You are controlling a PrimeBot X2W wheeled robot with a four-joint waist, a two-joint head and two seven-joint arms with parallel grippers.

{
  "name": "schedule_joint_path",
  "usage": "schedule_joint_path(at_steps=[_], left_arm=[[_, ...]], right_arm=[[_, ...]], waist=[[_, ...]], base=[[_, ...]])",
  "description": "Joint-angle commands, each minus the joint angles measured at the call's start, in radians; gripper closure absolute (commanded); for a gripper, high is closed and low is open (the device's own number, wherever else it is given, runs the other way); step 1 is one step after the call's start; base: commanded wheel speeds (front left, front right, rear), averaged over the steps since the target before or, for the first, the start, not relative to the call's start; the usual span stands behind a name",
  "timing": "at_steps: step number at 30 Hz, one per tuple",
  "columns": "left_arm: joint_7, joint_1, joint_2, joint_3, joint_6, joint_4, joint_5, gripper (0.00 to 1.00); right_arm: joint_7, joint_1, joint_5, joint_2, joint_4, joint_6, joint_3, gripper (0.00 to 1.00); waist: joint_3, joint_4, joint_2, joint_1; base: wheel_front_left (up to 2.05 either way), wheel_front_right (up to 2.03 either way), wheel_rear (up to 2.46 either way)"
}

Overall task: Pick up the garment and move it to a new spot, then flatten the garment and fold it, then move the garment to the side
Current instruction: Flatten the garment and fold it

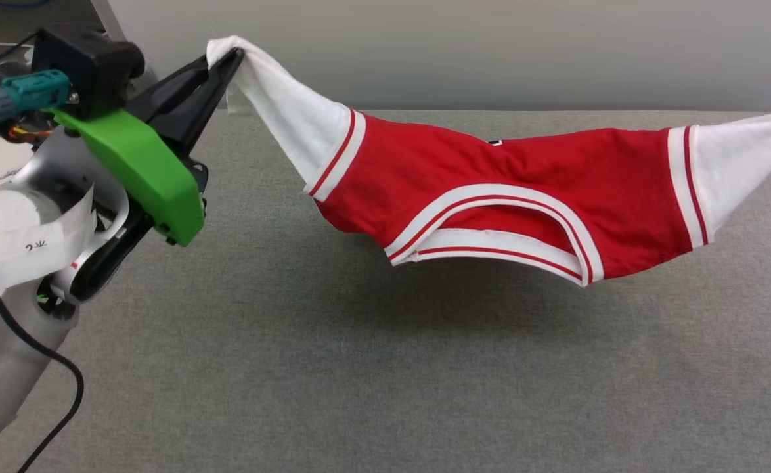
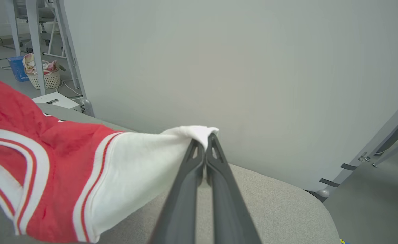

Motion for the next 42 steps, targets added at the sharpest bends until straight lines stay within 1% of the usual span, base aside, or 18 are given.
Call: schedule_joint_path(at_steps=[1, 4, 7, 10, 14, 17, 23, 29, 35, 39, 42], left_arm=[[-0.005, -0.032, -0.019, -0.002, 0.005, 0.000, 0.009, 1.00], [-0.008, -0.093, -0.050, -0.003, 0.000, 0.009, 0.024, 1.00], [-0.016, -0.171, -0.084, 0.014, 0.002, 0.046, 0.031, 1.00], [-0.022, -0.257, -0.119, 0.028, 0.001, 0.111, 0.039, 1.00], [-0.033, -0.410, -0.162, 0.039, -0.012, 0.225, 0.073, 1.00], [-0.042, -0.547, -0.191, 0.040, -0.028, 0.321, 0.106, 1.00], [-0.105, -0.797, -0.250, 0.042, -0.052, 0.490, 0.166, 1.00], [-0.163, -0.970, -0.288, 0.035, -0.068, 0.649, 0.193, 1.00], [-0.215, -1.055, -0.292, 0.016, -0.080, 0.775, 0.195, 1.00], [-0.244, -1.039, -0.283, -0.005, -0.084, 0.836, 0.169, 1.00], [-0.277, -0.987, -0.274, -0.023, -0.085, 0.858, 0.135, 1.00]], right_arm=[[-0.008, -0.033, -0.003, -0.002, -0.009, -0.001, -0.004, 1.00], [-0.007, -0.088, -0.022, -0.016, -0.010, -0.001, -0.007, 1.00], [-0.016, -0.176, -0.061, -0.029, 0.011, -0.001, -0.002, 1.00], [-0.022, -0.284, -0.081, -0.029, 0.048, -0.001, 0.012, 1.00], [-0.024, -0.476, -0.110, -0.020, 0.113, -0.001, 0.050, 1.00], [-0.030, -0.658, -0.141, 0.000, 0.193, -0.001, 0.086, 1.00], [-0.060, -0.990, -0.194, 0.047, 0.379, -0.001, 0.178, 1.00], [-0.122, -1.235, -0.242, 0.085, 0.559, -0.001, 0.271, 1.00], [-0.187, -1.380, -0.251, 0.120, 0.704, -0.001, 0.348, 1.00], [-0.234, -1.395, -0.227, 0.138, 0.775, -0.001, 0.403, 1.00], [-0.276, -1.362, -0.197, 0.154, 0.824, -0.001, 0.441, 1.00]], waist=[[0.004, -0.003, 0.0000, 0.0000], [0.032, -0.011, 0.0000, 0.0000], [0.082, -0.019, 0.0000, 0.0000], [0.136, -0.023, 0.0000, 0.0000], [0.220, -0.031, 0.0000, 0.0000], [0.284, -0.039, 0.0000, 0.0000], [0.370, -0.052, 0.0000, 0.0000], [0.410, -0.056, 0.0000, 0.0000], [0.436, -0.059, 0.0000, 0.0000], [0.443, -0.059, 0.0000, 0.0000], [0.438, -0.062, 0.0000, 0.0000]], base=[[0.00, 0.00, 0.00], [0.00, 0.00, 0.00], [0.00, 0.00, 0.00], [0.00, 0.00, 0.00], [0.00, 0.00, 0.00], [0.00, 0.00, 0.00], [0.00, 0.00, 0.00], [0.00, 0.00, 0.00], [0.00, 0.00, 0.00], [0.00, 0.00, 0.00], [0.00, 0.00, 0.00]])
